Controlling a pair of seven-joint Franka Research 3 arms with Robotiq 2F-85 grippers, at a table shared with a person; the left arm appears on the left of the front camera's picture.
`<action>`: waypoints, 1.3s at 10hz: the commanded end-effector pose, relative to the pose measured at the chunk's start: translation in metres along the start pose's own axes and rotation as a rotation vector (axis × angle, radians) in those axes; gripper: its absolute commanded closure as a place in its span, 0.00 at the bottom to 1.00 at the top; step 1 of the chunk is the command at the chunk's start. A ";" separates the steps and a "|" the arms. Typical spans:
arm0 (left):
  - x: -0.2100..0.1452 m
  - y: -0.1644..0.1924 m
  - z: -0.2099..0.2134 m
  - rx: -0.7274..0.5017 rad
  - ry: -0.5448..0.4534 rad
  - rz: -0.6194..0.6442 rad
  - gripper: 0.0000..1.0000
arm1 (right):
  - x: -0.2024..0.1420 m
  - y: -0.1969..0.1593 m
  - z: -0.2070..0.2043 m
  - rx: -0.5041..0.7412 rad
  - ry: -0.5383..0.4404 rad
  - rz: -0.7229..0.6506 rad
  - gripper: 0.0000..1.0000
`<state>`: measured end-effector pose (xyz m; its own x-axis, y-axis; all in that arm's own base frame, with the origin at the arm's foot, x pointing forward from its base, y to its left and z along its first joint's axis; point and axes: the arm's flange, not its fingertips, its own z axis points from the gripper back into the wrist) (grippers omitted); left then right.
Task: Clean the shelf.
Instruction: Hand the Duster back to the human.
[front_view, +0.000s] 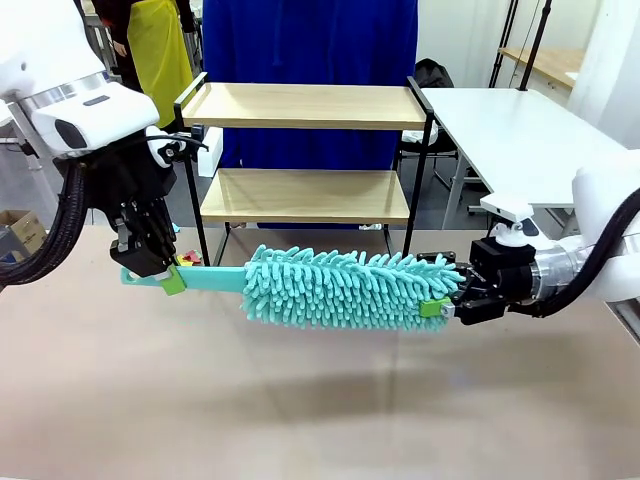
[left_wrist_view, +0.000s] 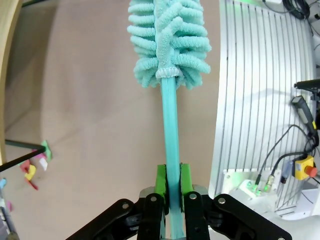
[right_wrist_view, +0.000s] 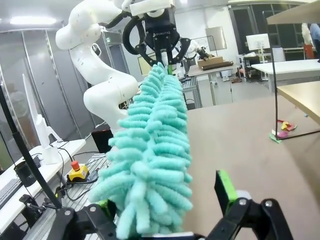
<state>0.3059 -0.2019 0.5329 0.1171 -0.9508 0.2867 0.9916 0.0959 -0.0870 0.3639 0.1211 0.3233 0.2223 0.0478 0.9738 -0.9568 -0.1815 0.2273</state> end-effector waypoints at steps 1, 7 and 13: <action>-0.001 0.000 0.001 0.001 -0.004 0.000 0.87 | -0.002 0.000 0.005 0.002 0.006 -0.005 0.00; -0.001 0.000 0.001 0.001 -0.004 0.000 0.87 | -0.002 0.000 0.005 0.002 0.006 -0.005 0.00; -0.001 0.000 0.001 0.001 -0.004 0.000 0.87 | -0.001 -0.001 -0.004 -0.024 0.006 -0.073 0.00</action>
<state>0.3060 -0.2021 0.5327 0.1178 -0.9514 0.2844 0.9916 0.0972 -0.0856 0.3661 0.1174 0.3169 0.2550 0.0902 0.9627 -0.9453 -0.1861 0.2678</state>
